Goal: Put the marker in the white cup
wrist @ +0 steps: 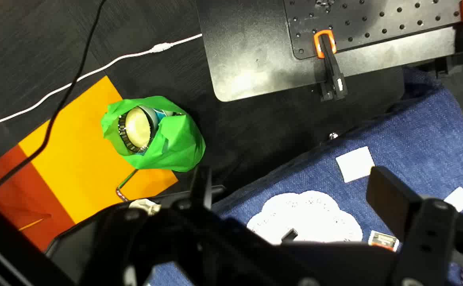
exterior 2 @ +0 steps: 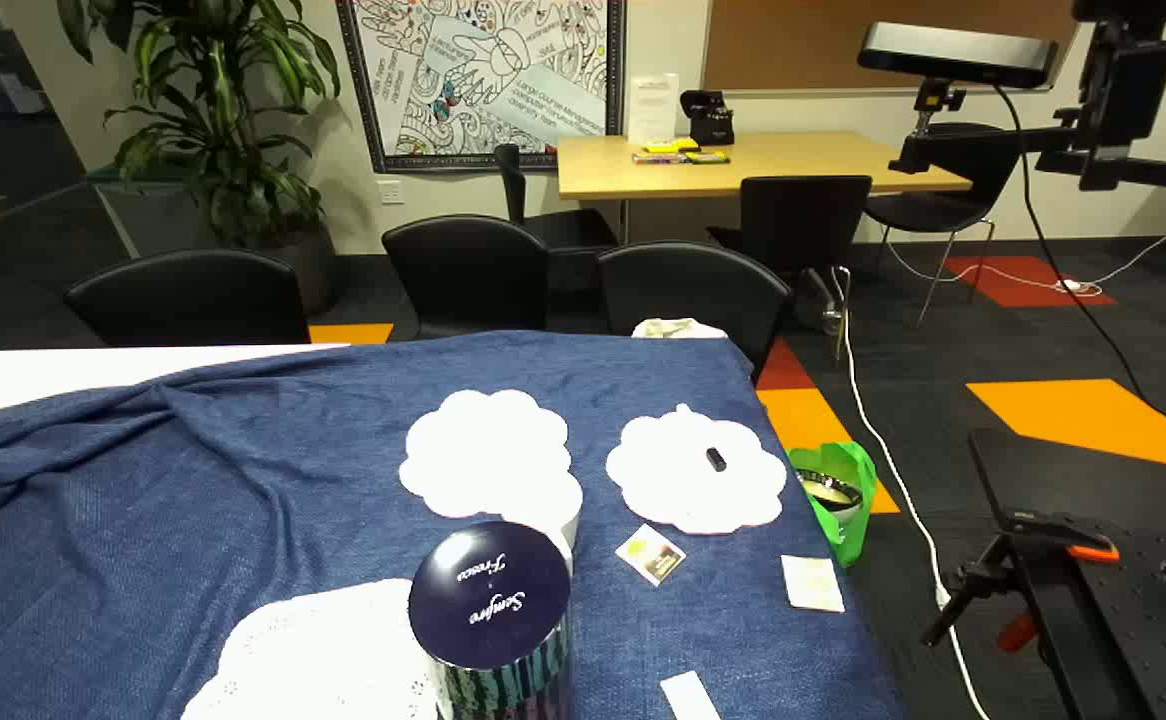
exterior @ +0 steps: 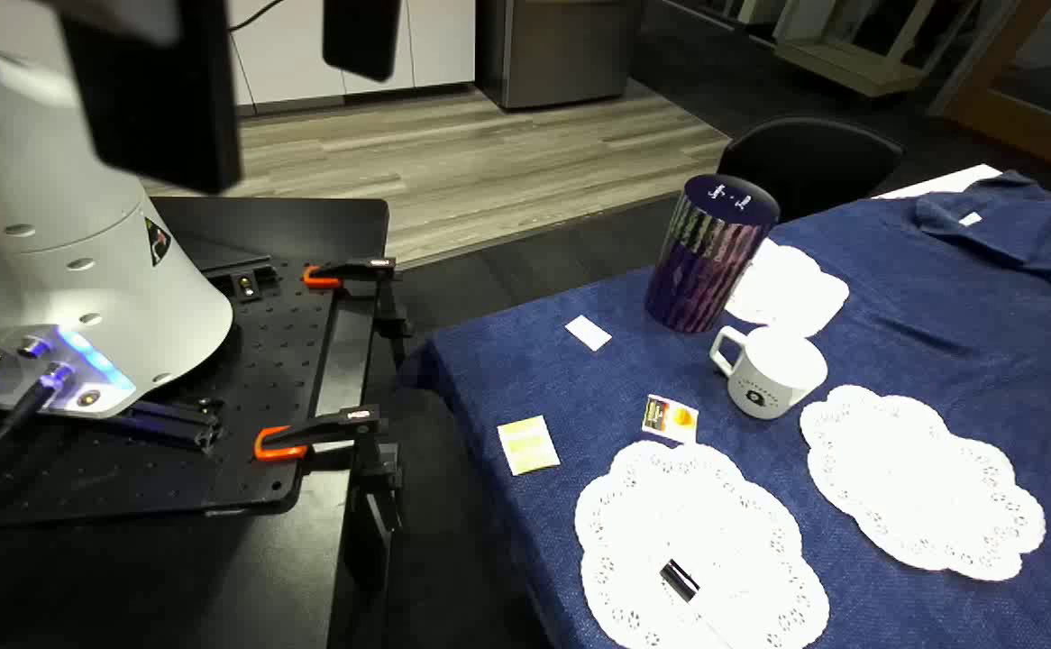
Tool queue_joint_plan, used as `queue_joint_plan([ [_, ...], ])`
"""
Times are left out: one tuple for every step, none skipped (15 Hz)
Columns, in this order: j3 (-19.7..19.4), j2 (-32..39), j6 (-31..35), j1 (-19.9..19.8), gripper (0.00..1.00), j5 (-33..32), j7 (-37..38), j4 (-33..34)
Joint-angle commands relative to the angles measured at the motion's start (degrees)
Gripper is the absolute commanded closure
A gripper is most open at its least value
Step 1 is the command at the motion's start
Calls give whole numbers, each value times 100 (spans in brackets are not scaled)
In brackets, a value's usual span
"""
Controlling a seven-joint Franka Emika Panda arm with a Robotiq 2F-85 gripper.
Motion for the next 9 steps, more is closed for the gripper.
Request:
queue_joint_plan([
  [-36, -5, -29, 50, 0, -17, 21, 17],
  [-36, -5, -29, 50, 0, -17, 21, 17],
  [-36, -5, -29, 50, 0, -17, 21, 17],
  [-36, -5, -29, 50, 0, -17, 21, 17],
  [-36, -5, -29, 50, 0, -17, 21, 17],
  [-36, -5, -29, 50, 0, -17, 21, 17],
  [-36, -5, -29, 50, 0, -17, 21, 17],
  [3, 73, -11, 74, 0, 25, 109, 39],
  [60, 129, 51, 77, 0, 40, 275, 35],
])
